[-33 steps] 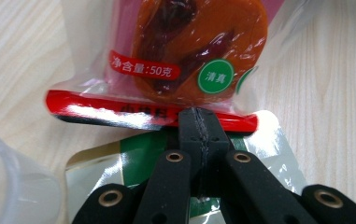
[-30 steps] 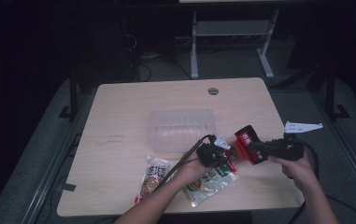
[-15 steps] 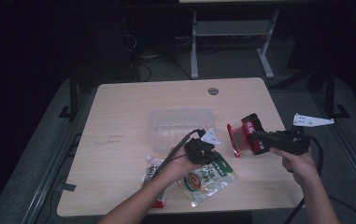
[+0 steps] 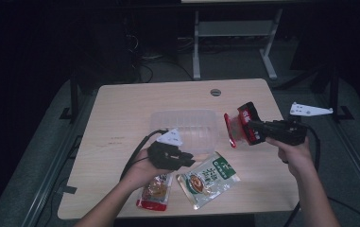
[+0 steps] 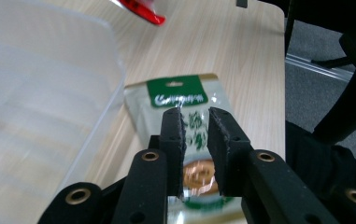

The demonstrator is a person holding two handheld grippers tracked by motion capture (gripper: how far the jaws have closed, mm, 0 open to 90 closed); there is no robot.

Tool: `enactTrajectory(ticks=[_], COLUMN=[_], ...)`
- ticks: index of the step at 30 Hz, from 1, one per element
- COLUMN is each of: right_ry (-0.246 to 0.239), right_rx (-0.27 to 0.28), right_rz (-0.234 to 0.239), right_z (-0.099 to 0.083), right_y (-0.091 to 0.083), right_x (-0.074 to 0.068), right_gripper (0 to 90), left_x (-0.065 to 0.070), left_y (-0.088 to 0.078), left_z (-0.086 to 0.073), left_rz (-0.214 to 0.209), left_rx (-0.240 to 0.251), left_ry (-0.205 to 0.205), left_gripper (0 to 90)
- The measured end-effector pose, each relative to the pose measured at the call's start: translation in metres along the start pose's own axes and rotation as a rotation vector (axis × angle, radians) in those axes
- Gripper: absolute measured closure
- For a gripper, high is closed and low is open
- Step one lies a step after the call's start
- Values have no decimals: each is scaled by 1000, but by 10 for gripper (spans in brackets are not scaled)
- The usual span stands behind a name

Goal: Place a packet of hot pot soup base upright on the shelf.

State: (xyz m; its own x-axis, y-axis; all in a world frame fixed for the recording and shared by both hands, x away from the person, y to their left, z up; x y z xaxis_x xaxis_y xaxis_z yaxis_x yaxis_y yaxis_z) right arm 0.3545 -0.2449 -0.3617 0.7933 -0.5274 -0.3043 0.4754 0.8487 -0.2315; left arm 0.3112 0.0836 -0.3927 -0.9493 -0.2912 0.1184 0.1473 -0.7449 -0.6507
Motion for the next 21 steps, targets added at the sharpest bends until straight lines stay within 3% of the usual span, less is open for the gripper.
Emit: enactTrajectory(ticks=[6, 12, 21], right_ry=[-19, -45, -63], right_rx=[-1, -2, 2], right_rz=[7, 25, 48], right_z=[13, 24, 38], right_y=[14, 29, 56], right_x=[-6, -14, -23], right_gripper=[900, 900, 900], left_x=[-6, -10, -22], left_y=[-27, -51, -75], left_z=[-29, -61, -104], left_rz=[36, 67, 120], left_rx=[4, 26, 5], left_ry=[-15, -67, -148], left_gripper=[689, 643, 576])
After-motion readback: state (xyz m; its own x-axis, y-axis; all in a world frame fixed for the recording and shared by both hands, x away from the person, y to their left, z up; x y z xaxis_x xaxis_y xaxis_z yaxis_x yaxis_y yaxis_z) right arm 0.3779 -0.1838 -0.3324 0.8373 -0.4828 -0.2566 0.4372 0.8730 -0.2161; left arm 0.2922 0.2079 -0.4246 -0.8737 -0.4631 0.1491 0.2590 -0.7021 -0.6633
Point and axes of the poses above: each handheld gripper's, and its own axes: y roughly forward along the jaws, z roughly out of its top, x roughly to its right, the point moved 4 cm from there along y, roughly forward along the jaws
